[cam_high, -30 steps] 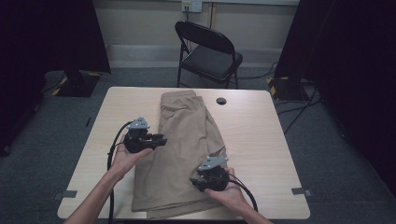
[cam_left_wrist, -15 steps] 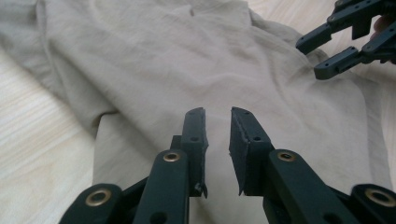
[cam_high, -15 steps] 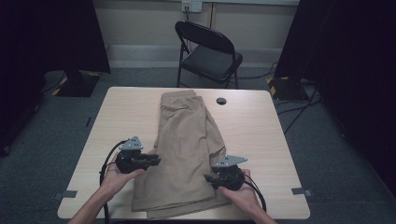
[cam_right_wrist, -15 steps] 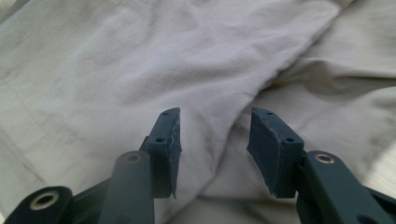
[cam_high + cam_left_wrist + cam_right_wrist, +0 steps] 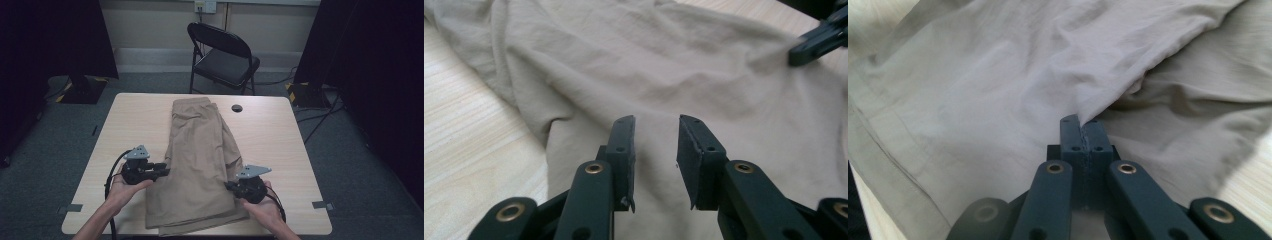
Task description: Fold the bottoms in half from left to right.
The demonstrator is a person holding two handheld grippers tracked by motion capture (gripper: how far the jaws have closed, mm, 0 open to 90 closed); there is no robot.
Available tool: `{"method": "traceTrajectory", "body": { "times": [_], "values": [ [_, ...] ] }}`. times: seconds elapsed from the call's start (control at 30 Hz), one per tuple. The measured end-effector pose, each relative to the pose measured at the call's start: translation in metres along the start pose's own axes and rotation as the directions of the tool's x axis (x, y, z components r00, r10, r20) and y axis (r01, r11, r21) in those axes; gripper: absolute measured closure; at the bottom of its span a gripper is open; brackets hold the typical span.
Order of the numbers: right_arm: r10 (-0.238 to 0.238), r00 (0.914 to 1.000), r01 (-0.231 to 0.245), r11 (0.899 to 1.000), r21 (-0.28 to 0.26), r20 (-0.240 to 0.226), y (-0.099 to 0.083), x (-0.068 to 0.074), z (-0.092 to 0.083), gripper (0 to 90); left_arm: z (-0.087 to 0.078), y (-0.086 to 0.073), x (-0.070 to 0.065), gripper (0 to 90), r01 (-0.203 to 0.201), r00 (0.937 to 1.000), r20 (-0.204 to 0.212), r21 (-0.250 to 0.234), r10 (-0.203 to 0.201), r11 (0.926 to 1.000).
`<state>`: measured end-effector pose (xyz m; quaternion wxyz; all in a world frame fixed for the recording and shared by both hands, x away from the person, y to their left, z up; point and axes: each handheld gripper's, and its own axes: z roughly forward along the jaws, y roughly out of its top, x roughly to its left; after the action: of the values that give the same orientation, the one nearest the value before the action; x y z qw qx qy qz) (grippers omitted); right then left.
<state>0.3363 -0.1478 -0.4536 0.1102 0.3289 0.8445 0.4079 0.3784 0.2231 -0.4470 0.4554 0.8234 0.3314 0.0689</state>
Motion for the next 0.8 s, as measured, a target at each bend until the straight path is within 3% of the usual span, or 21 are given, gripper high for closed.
{"method": "traceTrajectory", "body": {
  "times": [0.17,0.3,0.37,0.5,0.6,0.67,0.8],
  "values": [
    [-0.005,0.9993,0.005,1.0,0.001,0.037,-0.004,-0.01,-0.012,90.0,0.006,0.0,-0.003,68.1,-0.008,1.0,0.002,0.013,0.007,0.9999],
    [0.004,0.9976,-0.009,0.998,0.062,0.068,-0.022,-0.02,-0.012,90.0,0.013,-0.001,-0.004,67.4,-0.004,1.0,-0.004,0.018,0.004,0.9998],
    [0.011,0.9969,-0.019,0.996,0.091,0.077,-0.029,-0.023,-0.01,90.0,0.019,-0.002,-0.003,67.2,0.002,0.9999,-0.01,0.042,-0.002,0.9991],
    [-0.011,0.9962,-0.002,0.988,0.153,0.086,-0.034,-0.023,0.0,90.0,0.034,-0.007,-0.009,71.0,-0.005,0.9988,0.049,0.075,0.002,0.9972],
    [-0.016,0.9963,0.003,0.988,0.153,0.085,-0.034,-0.022,0.003,90.0,0.041,-0.012,-0.014,73.9,-0.031,0.9974,0.069,0.114,0.023,0.993],
    [-0.007,0.9974,-0.004,0.989,0.148,0.072,-0.034,-0.019,0.004,90.0,0.044,-0.016,-0.015,74.0,-0.059,0.998,0.032,0.155,0.055,0.9862],
    [-0.027,0.9982,0.02,0.99,0.142,0.053,-0.029,-0.008,0.013,90.0,0.042,-0.019,-0.003,72.2,-0.045,0.9987,-0.016,0.177,0.049,0.9832]
  ]
}}
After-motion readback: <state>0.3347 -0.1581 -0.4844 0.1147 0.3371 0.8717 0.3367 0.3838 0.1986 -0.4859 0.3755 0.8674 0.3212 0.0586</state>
